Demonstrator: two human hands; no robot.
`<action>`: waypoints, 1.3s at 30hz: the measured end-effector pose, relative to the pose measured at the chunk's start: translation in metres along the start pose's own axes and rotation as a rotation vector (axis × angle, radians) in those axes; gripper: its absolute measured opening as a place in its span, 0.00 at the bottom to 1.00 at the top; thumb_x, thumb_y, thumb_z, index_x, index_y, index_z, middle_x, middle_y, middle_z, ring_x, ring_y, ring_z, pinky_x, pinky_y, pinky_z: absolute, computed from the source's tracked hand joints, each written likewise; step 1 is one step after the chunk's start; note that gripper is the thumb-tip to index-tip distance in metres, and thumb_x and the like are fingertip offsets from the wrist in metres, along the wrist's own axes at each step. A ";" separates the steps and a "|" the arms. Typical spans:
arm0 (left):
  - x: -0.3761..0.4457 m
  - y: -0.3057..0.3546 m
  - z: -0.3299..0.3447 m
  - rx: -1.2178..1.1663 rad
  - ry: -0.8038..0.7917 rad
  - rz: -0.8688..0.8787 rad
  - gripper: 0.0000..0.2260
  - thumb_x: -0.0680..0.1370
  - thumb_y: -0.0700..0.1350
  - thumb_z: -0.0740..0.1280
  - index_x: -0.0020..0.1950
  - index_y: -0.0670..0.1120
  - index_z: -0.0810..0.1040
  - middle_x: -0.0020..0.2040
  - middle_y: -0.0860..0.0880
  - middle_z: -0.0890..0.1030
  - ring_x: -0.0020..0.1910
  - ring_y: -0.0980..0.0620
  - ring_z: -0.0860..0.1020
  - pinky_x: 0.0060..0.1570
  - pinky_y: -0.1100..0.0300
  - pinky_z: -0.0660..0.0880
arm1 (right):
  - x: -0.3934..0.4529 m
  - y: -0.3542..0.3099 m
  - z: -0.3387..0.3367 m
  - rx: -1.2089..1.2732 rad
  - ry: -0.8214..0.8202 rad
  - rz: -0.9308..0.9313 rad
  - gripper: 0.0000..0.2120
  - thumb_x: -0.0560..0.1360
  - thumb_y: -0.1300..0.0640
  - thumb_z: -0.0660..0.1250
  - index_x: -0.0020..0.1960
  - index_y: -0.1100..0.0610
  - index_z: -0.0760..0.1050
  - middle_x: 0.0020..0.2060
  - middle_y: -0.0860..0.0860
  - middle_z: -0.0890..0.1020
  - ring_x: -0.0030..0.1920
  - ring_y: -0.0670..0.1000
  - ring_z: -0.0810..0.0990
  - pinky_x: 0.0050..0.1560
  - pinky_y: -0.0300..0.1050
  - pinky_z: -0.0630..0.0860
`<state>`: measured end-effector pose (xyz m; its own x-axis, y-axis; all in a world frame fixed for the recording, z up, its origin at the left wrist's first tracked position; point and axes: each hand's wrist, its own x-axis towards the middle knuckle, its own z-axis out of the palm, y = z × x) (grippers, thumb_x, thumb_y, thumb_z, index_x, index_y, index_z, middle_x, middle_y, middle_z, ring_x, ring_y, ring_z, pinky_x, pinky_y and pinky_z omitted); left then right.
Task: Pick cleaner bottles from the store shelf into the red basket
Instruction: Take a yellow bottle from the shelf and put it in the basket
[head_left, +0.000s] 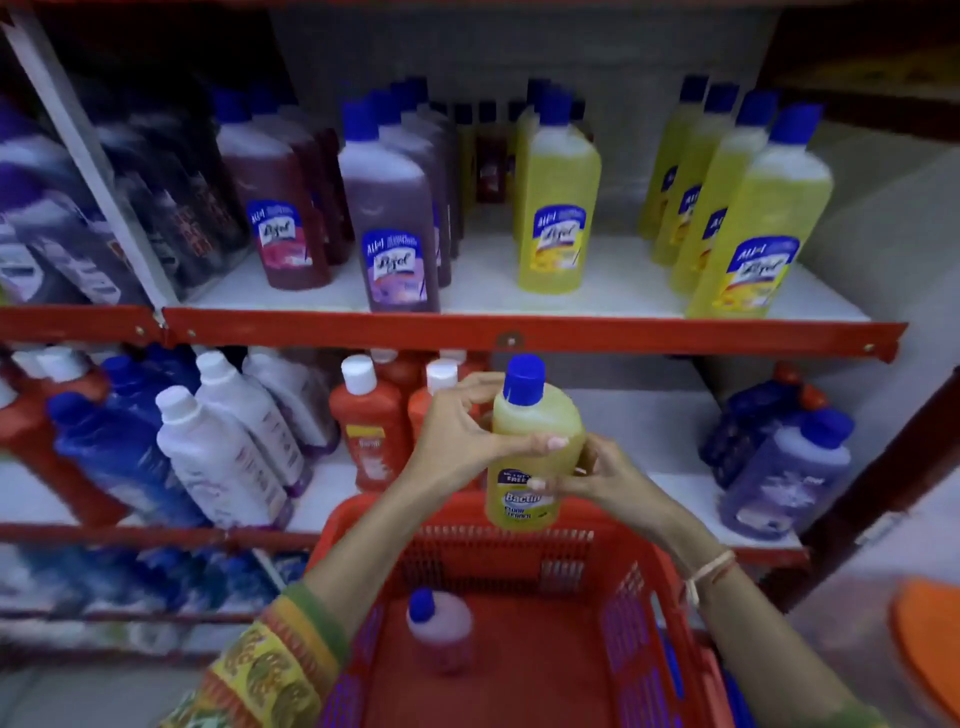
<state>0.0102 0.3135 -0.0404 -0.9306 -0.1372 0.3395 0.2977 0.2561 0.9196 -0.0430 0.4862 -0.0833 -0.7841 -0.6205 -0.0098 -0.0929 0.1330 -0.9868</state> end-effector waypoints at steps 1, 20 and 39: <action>-0.006 -0.013 0.003 0.012 -0.001 -0.028 0.19 0.57 0.42 0.83 0.47 0.46 0.84 0.52 0.45 0.83 0.50 0.55 0.80 0.45 0.67 0.75 | -0.003 0.013 0.002 -0.010 0.008 0.017 0.24 0.68 0.70 0.73 0.62 0.59 0.74 0.48 0.45 0.86 0.51 0.44 0.83 0.48 0.37 0.79; -0.141 -0.189 0.063 0.140 -0.111 -0.623 0.25 0.52 0.42 0.84 0.46 0.47 0.83 0.42 0.50 0.85 0.37 0.67 0.79 0.37 0.73 0.72 | -0.054 0.214 0.046 -0.466 0.016 0.393 0.23 0.62 0.60 0.79 0.55 0.61 0.80 0.50 0.54 0.85 0.51 0.47 0.78 0.49 0.43 0.75; -0.165 -0.205 0.051 0.291 -0.371 -0.563 0.32 0.56 0.42 0.82 0.59 0.46 0.80 0.53 0.52 0.82 0.48 0.63 0.79 0.50 0.65 0.75 | -0.064 0.215 0.050 -0.696 -0.184 0.411 0.24 0.59 0.58 0.79 0.55 0.55 0.81 0.51 0.54 0.86 0.52 0.47 0.82 0.45 0.35 0.71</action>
<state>0.0917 0.3326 -0.2947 -0.9520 -0.0030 -0.3061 -0.2676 0.4935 0.8275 0.0177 0.5160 -0.3027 -0.7309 -0.5266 -0.4341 -0.2267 0.7873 -0.5734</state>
